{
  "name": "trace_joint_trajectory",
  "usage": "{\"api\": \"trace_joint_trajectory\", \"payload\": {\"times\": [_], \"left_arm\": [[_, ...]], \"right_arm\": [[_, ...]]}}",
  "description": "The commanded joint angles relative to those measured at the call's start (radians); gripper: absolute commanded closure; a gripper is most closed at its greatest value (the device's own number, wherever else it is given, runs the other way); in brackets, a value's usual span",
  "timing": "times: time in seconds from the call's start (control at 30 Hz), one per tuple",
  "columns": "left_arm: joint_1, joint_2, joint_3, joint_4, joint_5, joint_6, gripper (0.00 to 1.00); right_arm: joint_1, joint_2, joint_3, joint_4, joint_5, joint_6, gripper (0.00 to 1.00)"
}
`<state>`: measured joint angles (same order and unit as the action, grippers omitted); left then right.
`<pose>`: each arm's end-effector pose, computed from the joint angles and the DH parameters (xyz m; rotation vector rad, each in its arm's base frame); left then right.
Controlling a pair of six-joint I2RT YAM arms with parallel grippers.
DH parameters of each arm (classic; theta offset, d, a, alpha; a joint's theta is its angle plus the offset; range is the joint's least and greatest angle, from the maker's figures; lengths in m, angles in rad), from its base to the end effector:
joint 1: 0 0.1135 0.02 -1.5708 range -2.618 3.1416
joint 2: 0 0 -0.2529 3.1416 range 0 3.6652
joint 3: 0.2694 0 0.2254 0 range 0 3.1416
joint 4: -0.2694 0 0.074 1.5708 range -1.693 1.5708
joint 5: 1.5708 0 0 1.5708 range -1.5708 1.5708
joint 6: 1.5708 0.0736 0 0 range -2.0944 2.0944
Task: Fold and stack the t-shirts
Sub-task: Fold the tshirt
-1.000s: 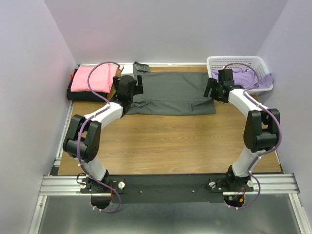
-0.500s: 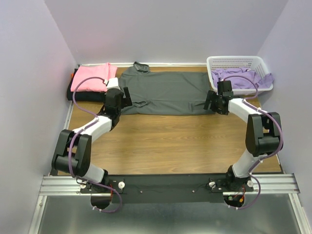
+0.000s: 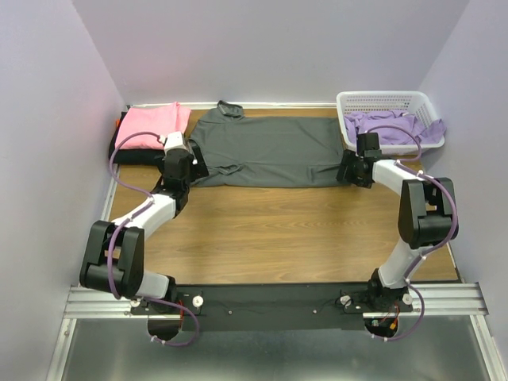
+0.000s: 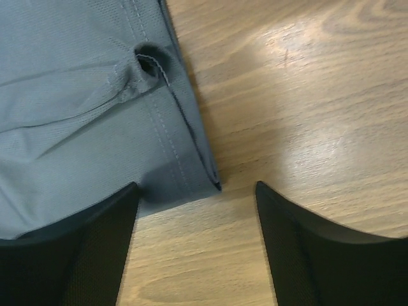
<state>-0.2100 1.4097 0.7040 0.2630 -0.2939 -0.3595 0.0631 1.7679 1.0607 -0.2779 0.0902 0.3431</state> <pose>0.3118 -0.0447 0.2060 -0.3336 1.9658 -0.0708 0.3548 0.0158 0.1432 0.3902 2.5203 0.0424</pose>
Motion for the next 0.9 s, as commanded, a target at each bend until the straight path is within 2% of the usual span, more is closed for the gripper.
{"api": "trace_joint_trajectory", "payload": {"times": [0.0, 0.17, 0.33, 0.43, 0.47, 0.57, 0.63, 0.73, 0.87], "left_arm": [[0.008, -0.043, -0.023, -0.034, 0.025, -0.024, 0.02], [0.012, -0.084, -0.046, -0.042, 0.018, -0.029, 0.02], [0.015, -0.091, -0.052, -0.064, 0.015, -0.038, 0.02], [0.015, -0.095, -0.057, -0.080, 0.009, -0.048, 0.02], [0.015, -0.101, -0.060, -0.079, 0.009, -0.056, 0.03], [0.015, -0.110, -0.052, -0.105, 0.032, -0.055, 0.12], [0.015, -0.114, -0.017, -0.161, 0.018, -0.035, 0.12], [0.014, -0.117, -0.012, -0.188, -0.013, -0.038, 0.14], [0.005, -0.095, 0.009, -0.214, -0.023, -0.010, 0.16]], "right_arm": [[-0.012, 0.018, -0.007, 0.028, -0.006, 0.005, 0.27], [-0.014, 0.034, -0.005, 0.029, -0.014, 0.004, 0.36], [-0.014, 0.053, -0.013, 0.031, -0.027, -0.001, 0.52], [-0.014, 0.057, -0.019, 0.029, -0.030, -0.007, 0.63], [-0.014, 0.056, -0.027, 0.028, -0.032, -0.007, 0.70], [-0.014, 0.030, -0.048, 0.028, -0.026, -0.007, 0.82], [-0.014, -0.011, -0.085, 0.026, 0.003, 0.000, 0.94], [-0.014, -0.068, -0.139, 0.023, 0.040, 0.010, 0.97], [-0.014, -0.152, -0.177, 0.013, 0.085, 0.019, 0.97]]}}
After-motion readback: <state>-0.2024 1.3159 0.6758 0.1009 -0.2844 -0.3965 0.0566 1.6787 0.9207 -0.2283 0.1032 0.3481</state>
